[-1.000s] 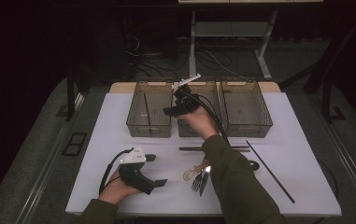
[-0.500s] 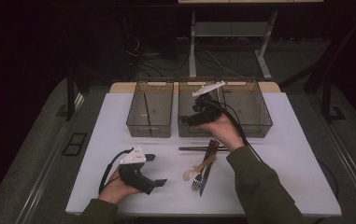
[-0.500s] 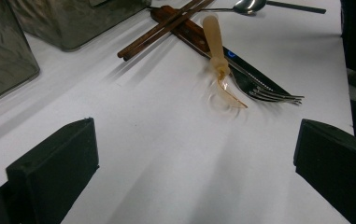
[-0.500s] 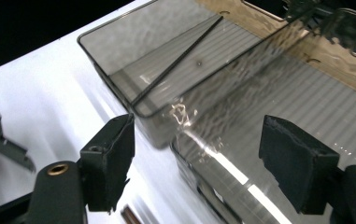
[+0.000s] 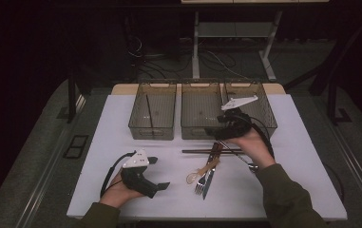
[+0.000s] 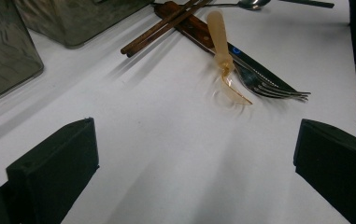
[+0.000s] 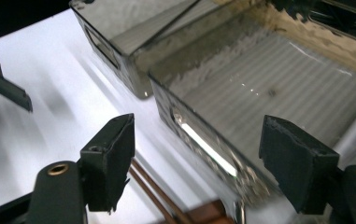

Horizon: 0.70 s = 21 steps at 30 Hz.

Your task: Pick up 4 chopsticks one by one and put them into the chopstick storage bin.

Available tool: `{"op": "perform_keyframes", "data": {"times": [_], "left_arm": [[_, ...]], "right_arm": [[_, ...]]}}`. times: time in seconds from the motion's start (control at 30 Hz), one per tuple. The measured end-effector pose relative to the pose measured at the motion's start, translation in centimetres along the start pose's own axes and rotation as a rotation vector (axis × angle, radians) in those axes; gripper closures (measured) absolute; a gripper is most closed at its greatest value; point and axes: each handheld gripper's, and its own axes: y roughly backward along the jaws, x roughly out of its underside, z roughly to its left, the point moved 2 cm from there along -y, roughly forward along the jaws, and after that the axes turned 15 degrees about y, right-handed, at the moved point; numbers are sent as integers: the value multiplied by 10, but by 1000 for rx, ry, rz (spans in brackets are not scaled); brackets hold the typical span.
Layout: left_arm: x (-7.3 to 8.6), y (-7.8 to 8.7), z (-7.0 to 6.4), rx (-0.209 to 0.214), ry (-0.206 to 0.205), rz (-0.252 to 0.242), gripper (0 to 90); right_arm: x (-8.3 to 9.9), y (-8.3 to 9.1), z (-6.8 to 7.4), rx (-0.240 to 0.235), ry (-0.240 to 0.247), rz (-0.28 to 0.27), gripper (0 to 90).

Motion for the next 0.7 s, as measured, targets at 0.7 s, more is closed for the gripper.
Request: {"op": "perform_keyframes", "data": {"times": [0.7], "left_arm": [[0,0,-1,-10,13,-2,0]], "right_arm": [[98,65,-10,70,-105,20,322]]}}
